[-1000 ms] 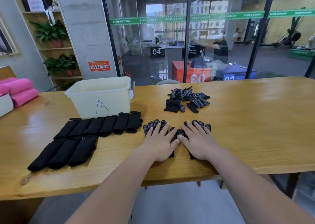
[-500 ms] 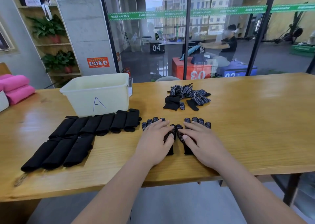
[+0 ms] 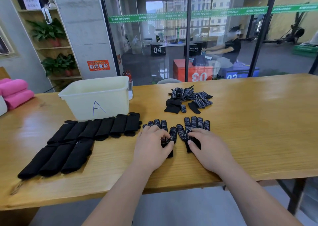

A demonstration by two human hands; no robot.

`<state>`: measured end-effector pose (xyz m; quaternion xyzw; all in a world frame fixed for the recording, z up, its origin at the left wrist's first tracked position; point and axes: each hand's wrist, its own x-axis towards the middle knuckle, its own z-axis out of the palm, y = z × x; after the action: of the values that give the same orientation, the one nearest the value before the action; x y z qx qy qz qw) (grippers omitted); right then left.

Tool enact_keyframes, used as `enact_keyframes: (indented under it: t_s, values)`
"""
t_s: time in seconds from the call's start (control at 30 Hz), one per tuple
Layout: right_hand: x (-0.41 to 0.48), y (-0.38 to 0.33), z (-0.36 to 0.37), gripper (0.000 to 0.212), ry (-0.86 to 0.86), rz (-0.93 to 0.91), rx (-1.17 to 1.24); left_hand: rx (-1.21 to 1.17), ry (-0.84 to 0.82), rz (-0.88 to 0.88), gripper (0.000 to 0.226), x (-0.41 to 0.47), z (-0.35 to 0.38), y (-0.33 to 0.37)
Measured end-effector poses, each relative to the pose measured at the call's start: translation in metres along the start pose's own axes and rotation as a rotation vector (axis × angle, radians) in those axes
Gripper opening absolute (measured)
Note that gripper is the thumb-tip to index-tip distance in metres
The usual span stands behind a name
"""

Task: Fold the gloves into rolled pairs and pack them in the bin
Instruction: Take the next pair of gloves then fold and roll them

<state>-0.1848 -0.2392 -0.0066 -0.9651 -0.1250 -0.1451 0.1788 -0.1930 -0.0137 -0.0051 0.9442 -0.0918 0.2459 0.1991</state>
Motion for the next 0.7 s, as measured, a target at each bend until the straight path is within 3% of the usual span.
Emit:
enact_keyframes:
  t_s: [0.13,0.4,0.57,0.7]
  values:
    - [0.002,0.000,0.000,0.046,-0.038,0.004,0.013,0.035,-0.052,-0.046,0.028,0.001,0.001,0.000]
    - [0.002,0.002,0.000,0.047,-0.068,-0.014,0.044,-0.071,-0.015,-0.097,0.010,0.002,-0.004,-0.001]
    - [-0.004,-0.003,-0.010,0.048,0.024,-0.122,0.208,-0.326,0.102,-0.173,0.005,0.000,-0.014,0.007]
    - [-0.009,-0.006,-0.013,0.060,-0.035,-0.261,0.260,-0.481,0.038,-0.188,0.005,-0.003,-0.017,0.010]
